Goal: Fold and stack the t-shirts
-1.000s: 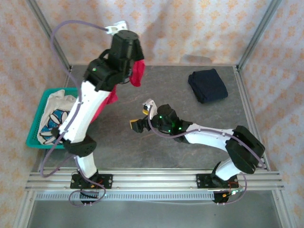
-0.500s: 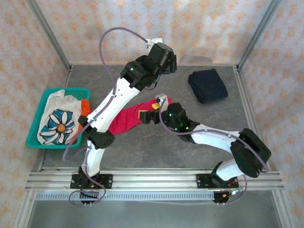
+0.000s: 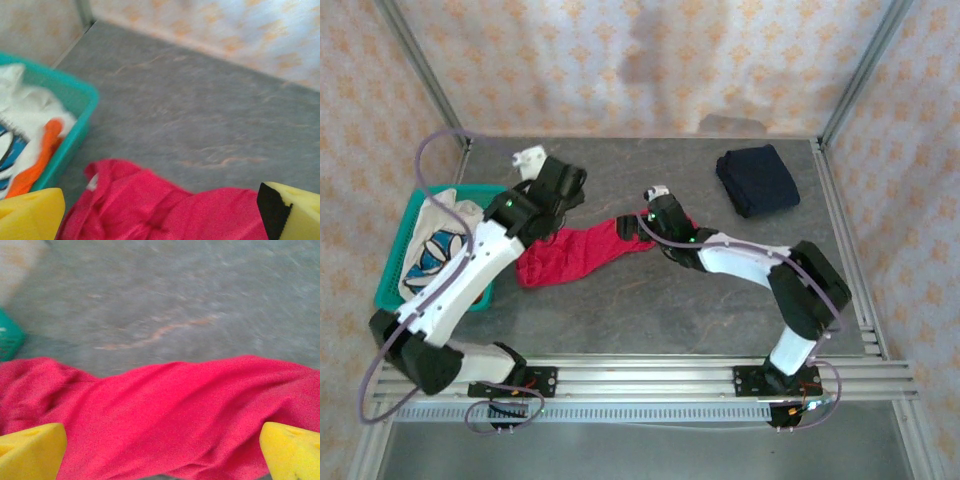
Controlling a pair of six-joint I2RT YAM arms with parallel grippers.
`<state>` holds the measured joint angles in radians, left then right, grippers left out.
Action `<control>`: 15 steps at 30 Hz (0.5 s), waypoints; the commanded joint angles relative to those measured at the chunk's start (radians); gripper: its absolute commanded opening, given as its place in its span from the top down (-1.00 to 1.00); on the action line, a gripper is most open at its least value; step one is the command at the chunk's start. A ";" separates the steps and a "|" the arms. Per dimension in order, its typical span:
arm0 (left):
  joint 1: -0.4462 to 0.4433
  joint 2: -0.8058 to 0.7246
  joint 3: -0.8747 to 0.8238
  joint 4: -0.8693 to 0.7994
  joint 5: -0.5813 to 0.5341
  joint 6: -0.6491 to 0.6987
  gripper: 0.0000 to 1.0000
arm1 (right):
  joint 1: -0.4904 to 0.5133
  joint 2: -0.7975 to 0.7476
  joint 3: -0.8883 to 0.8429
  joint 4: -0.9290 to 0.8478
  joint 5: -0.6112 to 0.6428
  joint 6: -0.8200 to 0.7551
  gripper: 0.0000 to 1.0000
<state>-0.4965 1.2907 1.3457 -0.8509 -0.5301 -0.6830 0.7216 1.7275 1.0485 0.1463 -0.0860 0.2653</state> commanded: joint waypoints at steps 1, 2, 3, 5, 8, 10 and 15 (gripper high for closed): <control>0.013 -0.051 -0.161 0.051 -0.043 -0.113 -1.00 | -0.051 0.085 0.057 -0.155 0.066 0.020 -0.99; 0.018 -0.055 -0.193 0.047 -0.049 -0.131 -1.00 | -0.062 0.107 0.069 -0.168 0.068 0.018 -0.99; 0.025 -0.051 -0.223 0.036 -0.057 -0.152 -1.00 | -0.073 0.131 0.084 -0.182 0.063 0.016 -0.97; 0.032 -0.031 -0.265 0.026 -0.080 -0.181 -1.00 | -0.093 0.161 0.102 -0.205 0.046 0.020 -0.76; 0.033 0.010 -0.321 0.001 -0.174 -0.273 -1.00 | -0.124 0.167 0.098 -0.202 0.024 0.051 -0.04; 0.047 0.052 -0.353 0.032 -0.153 -0.288 -1.00 | -0.150 0.150 0.081 -0.181 0.010 0.064 0.58; 0.052 0.186 -0.376 0.124 -0.037 -0.302 -1.00 | -0.202 0.084 0.057 -0.195 0.063 0.051 1.00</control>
<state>-0.4484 1.4281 0.9840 -0.7933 -0.5827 -0.9230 0.5499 1.8828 1.1164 -0.0273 -0.0723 0.3134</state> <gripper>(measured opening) 0.994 0.050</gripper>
